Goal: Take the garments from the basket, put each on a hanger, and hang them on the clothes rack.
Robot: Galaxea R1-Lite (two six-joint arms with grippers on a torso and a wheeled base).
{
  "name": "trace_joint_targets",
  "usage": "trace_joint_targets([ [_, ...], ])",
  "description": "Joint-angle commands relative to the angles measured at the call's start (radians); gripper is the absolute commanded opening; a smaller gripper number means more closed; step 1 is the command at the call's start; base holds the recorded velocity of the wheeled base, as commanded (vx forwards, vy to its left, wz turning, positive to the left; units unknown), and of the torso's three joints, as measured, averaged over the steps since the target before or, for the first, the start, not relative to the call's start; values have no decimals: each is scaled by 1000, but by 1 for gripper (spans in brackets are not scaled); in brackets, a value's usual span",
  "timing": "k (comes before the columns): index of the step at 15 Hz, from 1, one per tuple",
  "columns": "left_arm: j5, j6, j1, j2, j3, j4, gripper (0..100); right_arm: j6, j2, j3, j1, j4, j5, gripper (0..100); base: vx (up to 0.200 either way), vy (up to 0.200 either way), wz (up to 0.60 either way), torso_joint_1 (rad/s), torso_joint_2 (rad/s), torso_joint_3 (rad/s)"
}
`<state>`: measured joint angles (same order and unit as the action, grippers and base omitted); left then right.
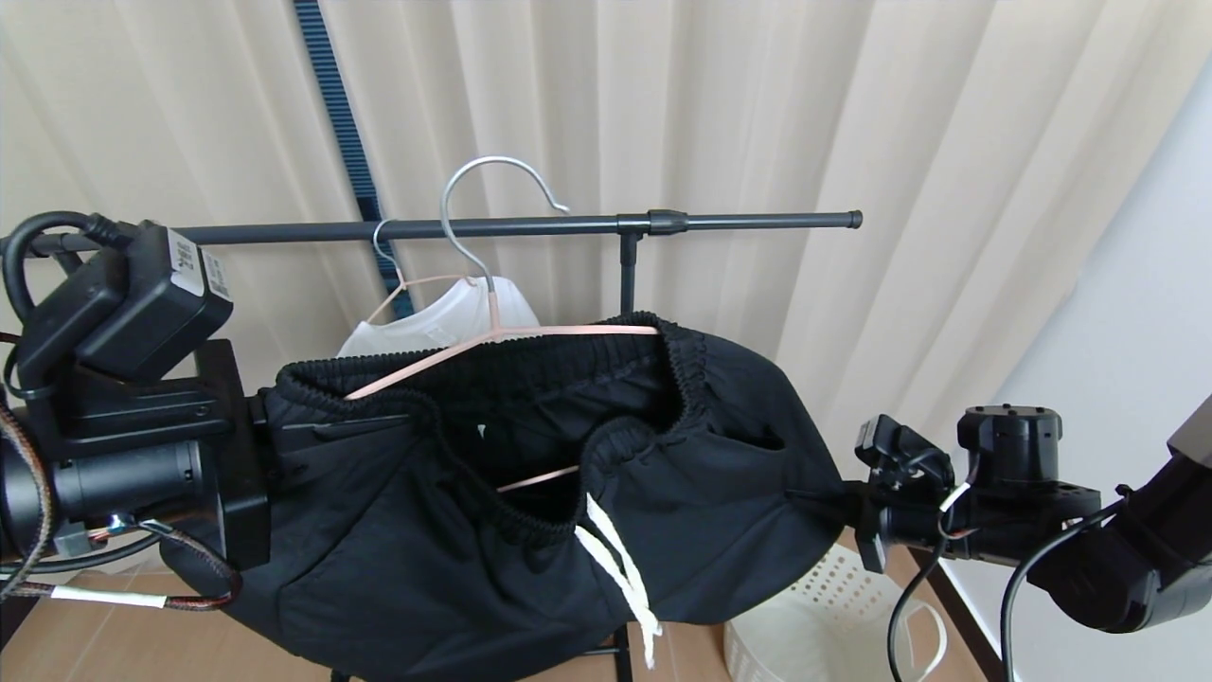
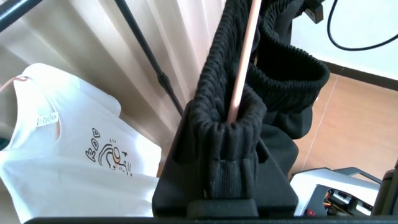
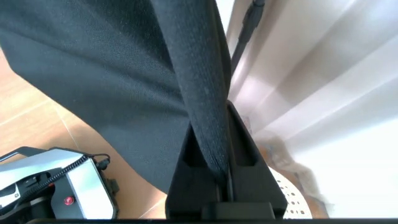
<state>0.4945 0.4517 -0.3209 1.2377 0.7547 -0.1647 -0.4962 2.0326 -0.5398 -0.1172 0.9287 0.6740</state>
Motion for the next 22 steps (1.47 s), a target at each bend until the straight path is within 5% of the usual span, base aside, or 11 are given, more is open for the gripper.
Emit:
trace_joint_targets([
  [1,-1,-1,0,2,-1,-3,0,-2,-8,17,-2,10,1,0,0,0,0,0,0,0],
  [2,-1,-1,2,3,-1,-4,0,-2,-31,24,-4,16,2,100,0,0,0,0,0,0],
  [13,-4,-36,120,-6,-77,-4,0,4,-256,80,-73,7,1,100,0,0,0,0,0,0],
  [16,-4,-36,152,-23,-101,-4,0,93,-314,80,-131,7,-24,100,0,0,0,0,0,0],
  [22,-5,-84,198,-129,-179,-4,0,334,-390,37,-323,13,-287,100,0,0,0,0,0,0],
])
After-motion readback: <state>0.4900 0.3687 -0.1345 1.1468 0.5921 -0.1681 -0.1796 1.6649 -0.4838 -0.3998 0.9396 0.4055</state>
